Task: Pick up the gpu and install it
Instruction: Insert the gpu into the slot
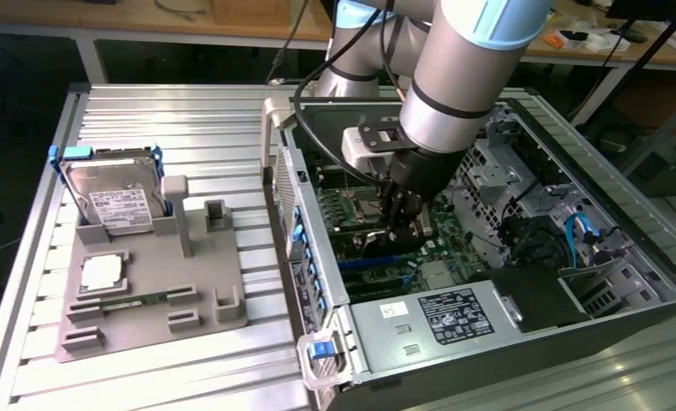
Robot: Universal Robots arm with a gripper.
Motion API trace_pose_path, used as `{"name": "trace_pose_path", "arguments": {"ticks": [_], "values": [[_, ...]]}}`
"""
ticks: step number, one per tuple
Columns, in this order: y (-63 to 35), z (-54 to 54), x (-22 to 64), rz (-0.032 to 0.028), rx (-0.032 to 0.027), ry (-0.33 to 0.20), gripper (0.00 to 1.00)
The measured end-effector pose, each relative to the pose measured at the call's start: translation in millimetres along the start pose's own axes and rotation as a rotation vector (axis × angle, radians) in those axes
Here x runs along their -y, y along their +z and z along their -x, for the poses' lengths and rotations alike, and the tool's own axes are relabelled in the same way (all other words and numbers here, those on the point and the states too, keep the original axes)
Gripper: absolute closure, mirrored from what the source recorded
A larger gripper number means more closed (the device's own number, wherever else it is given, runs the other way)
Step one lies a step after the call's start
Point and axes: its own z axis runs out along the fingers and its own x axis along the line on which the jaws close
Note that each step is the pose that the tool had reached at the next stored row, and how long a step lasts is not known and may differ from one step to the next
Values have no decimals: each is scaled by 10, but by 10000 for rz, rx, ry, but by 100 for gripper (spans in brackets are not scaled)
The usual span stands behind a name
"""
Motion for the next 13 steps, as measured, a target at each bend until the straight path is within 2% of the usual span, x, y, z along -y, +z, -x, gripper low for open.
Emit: {"name": "trace_pose_path", "arguments": {"ticks": [13], "values": [[41, -1, -14, -21, 0, -1, 73]]}}
